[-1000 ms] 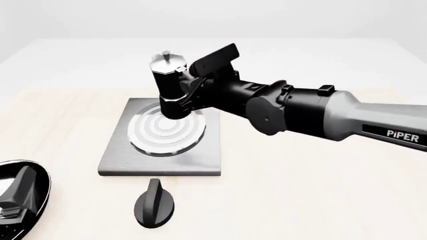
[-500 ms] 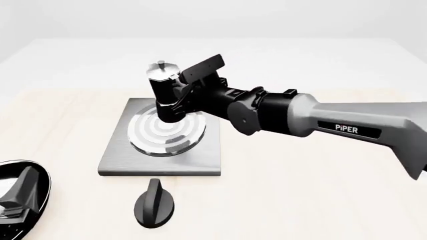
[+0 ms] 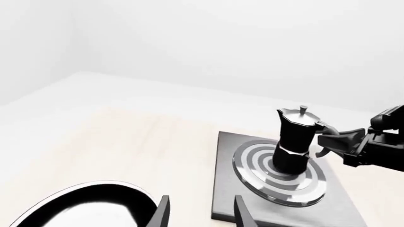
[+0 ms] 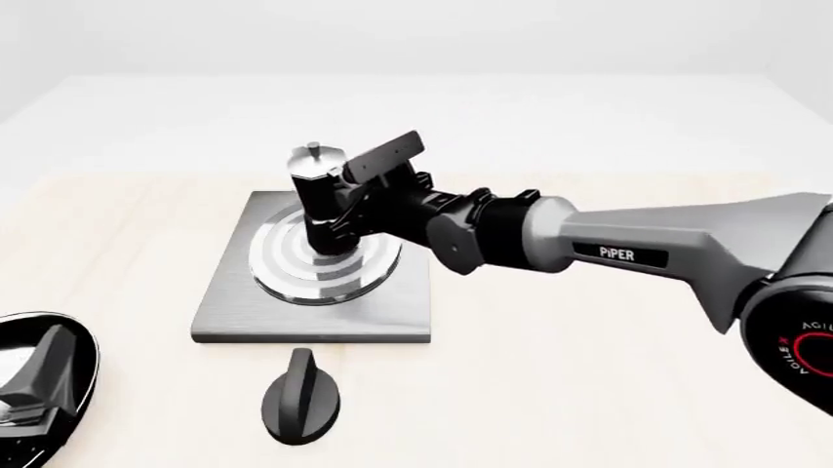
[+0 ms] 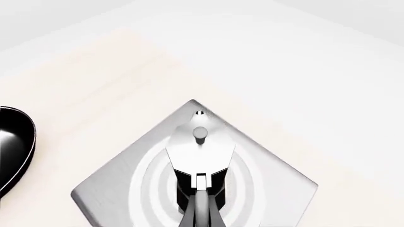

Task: Turn on the stove and put the moka pot on it.

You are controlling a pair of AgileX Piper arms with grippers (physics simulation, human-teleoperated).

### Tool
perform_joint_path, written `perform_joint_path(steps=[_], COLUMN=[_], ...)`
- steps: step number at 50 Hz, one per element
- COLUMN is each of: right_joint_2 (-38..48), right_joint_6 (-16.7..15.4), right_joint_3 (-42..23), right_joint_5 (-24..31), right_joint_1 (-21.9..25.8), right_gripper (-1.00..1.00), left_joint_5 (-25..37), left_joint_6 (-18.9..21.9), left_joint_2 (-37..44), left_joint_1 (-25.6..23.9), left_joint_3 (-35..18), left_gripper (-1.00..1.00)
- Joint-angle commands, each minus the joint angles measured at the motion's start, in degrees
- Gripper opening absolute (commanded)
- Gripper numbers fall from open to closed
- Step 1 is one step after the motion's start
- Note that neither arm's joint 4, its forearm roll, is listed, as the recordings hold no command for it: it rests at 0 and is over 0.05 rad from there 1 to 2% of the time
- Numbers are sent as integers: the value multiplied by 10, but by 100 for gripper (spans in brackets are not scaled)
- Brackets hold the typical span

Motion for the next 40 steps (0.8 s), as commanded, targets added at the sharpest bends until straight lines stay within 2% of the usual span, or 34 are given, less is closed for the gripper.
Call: perform_joint_path(steps=[1, 23, 28, 29, 40], right_joint_2=[22, 32, 31, 32, -24], right_joint_6=[8, 15, 8, 6, -2], right_joint_3=[-13, 12, 13, 9, 46], right_joint_5=[-11, -28, -25, -20, -11], right_joint_1=[1, -3, -9, -14, -16], right_gripper=[-100, -100, -100, 100, 100], left_joint_5=[-2, -3, 2, 2, 0], left_joint_6=[-1, -3, -2, -3, -2], left_joint_2=[3, 1, -5, -6, -9], left_joint_1=[1, 3, 2, 3, 2], left_joint_3=[0, 0, 0, 0, 0], left_gripper=[100, 100, 100, 100, 100])
